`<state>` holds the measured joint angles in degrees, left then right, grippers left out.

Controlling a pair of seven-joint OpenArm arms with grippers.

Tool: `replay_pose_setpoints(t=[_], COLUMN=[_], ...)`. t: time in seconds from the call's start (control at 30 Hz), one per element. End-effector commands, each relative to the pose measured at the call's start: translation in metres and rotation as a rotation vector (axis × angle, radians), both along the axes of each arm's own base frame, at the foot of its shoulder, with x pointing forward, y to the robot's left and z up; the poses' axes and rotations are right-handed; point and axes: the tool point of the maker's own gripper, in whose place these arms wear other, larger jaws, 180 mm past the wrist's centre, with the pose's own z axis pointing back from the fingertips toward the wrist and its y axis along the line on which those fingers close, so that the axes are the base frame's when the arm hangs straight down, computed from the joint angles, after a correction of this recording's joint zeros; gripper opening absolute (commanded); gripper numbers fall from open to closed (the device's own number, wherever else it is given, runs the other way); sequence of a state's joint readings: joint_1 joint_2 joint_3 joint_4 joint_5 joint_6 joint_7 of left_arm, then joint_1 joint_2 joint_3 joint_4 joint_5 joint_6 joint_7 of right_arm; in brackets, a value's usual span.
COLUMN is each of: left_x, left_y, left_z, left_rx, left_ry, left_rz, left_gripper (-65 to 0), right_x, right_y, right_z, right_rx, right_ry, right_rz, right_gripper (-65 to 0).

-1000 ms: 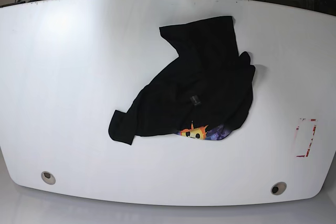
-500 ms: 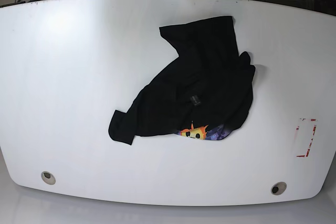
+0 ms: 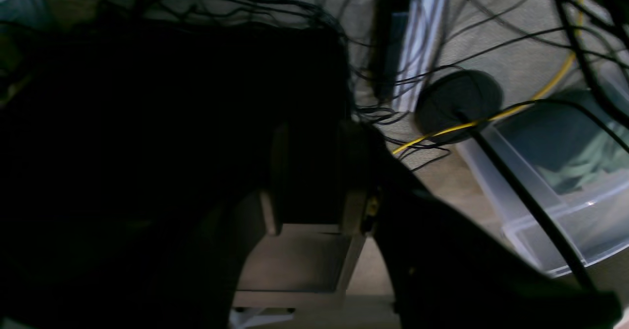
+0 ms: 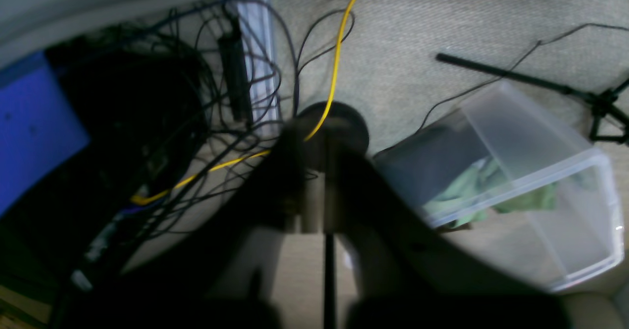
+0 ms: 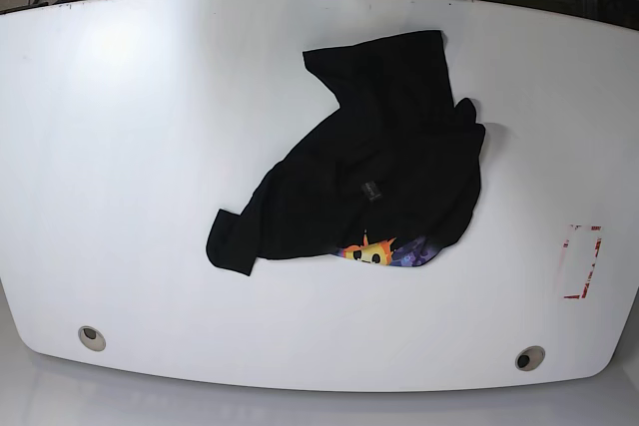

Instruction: Layout the t-shirt on the table in an organized manner, then fold the t-shirt properly

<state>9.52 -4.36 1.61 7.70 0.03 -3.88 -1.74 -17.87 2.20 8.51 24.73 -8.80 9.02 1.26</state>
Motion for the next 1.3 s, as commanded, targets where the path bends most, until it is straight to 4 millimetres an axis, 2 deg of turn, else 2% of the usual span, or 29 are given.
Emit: replay_pose_setpoints(t=[0.0, 0.3, 0.37, 0.4, 1.27], left_x=[-0.008, -0.028, -0.025, -0.014, -0.014], left_y=[0.002, 0.001, 0.001, 0.001, 0.002], left_z=[0.001, 0.004, 0.004, 0.003, 0.003], left_rx=[0.000, -0.004, -0.002, 0.001, 0.003], left_ry=[0.009, 0.014, 0.009, -0.010, -0.017], left_rz=[-0.001, 0.013, 0.009, 0.004, 0.004], left_gripper=[-49.4, -49.1, -48.7, -49.4, -49.6], right_x=[-0.004, -0.008, -0.006, 0.003, 0.009], right_y=[-0.002, -0.004, -0.002, 0.008, 0.007], right_z=[0.001, 0.002, 0.001, 0.000, 0.001], right_rx=[0.000, -0.006, 0.000, 0.016, 0.011], right_ry=[0.002, 0.009, 0.008, -0.005, -0.042], right_rz=[0.001, 0.000, 0.004, -0.005, -0.008], right_gripper=[-64.8, -53.2, -47.4, -46.5, -46.5])
